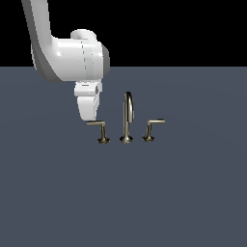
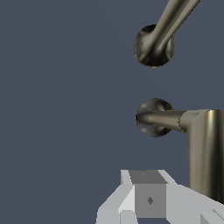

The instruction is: Turn on the faucet by rotating a designated handle.

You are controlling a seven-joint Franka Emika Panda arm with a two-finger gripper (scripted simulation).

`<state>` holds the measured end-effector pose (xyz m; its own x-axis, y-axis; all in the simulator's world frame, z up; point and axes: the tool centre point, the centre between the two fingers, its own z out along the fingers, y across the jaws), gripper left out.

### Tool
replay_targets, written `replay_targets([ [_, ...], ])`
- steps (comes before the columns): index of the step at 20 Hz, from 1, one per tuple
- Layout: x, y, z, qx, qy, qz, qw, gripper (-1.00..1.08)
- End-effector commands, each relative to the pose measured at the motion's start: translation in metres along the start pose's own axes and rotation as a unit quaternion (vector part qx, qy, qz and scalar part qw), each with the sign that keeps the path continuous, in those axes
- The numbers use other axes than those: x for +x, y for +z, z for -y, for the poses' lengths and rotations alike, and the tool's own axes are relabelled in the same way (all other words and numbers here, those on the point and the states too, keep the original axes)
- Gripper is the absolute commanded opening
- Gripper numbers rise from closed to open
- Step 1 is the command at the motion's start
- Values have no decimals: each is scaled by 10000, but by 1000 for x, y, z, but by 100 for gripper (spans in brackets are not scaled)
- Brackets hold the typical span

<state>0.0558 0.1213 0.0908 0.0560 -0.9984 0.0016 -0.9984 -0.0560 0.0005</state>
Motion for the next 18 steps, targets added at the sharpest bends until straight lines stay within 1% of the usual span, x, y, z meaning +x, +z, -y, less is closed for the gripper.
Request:
replay_targets([
  [1,-4,0,-7,1,-1,3,10000,-100],
  [7,-14,0,-26,2,4,8,10000,-100],
  [8,-14,0,-26,2,4,8,10000,-100],
  [9,-8,0,-18,46,41,9,10000,-100],
  [18,-6,0,-47,22,22,8,10000,-100],
])
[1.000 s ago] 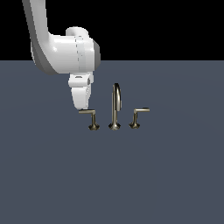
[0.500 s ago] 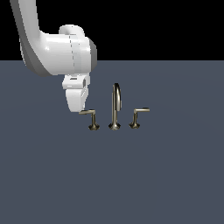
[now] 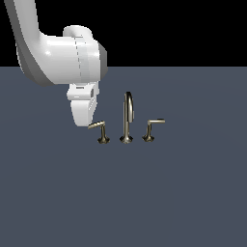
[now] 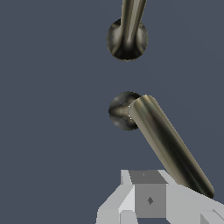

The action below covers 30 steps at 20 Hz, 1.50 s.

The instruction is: Turn on the faucet by rotating a designated handle.

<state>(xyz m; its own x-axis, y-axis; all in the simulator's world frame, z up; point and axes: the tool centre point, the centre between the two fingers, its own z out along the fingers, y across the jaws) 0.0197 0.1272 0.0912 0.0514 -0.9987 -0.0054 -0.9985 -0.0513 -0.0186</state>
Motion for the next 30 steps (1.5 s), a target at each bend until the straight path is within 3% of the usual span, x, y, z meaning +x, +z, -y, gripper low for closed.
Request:
replay_targets([
  [1,2,0,-15,-76,-4,-27,10000,-100],
  [7,4,-1,-34,-92,-17,-27,10000,-100],
  [9,1,0,-28,-49,-27,-3,10000,-100],
  [20,40,-1,-54,-89,-19,-25,10000,-100],
  [21,40,-1,-54,-89,-19,-25,10000,-100],
  [22,21,-1,-52,-74,-148,16,9999,-100],
  [30,78,-1,-42,-91,-33,-22,10000,-100],
])
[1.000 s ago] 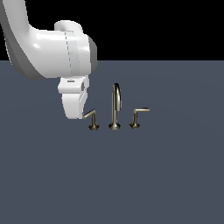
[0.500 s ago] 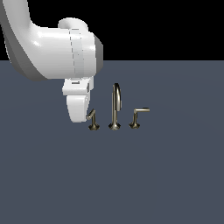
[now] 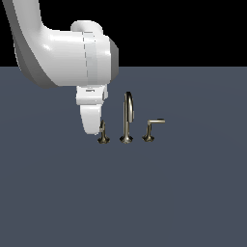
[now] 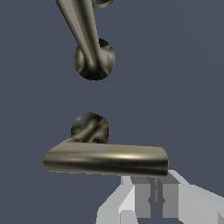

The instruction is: Turn on the faucet by rotating a designated handle.

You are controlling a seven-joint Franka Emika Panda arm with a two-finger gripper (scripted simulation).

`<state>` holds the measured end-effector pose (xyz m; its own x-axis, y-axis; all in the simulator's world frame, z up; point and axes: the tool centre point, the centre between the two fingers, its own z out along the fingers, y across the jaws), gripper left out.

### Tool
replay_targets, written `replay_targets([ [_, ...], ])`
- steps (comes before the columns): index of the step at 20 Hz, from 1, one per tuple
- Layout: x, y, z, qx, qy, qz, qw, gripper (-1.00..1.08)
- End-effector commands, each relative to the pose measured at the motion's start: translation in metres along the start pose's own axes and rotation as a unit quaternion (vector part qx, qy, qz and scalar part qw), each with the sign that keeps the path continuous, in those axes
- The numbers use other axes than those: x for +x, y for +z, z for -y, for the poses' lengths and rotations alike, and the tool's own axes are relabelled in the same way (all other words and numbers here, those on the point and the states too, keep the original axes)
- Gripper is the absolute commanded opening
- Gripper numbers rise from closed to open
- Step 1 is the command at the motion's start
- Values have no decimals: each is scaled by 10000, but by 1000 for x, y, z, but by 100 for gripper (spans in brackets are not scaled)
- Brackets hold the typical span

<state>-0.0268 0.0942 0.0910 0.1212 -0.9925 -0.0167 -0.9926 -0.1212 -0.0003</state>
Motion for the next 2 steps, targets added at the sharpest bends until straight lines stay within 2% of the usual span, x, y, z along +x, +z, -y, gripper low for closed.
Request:
replay_targets([
  [1,55,-1,3,1,331,-83,9994,-100],
  [2,55,-1,3,1,331,-83,9994,-100],
])
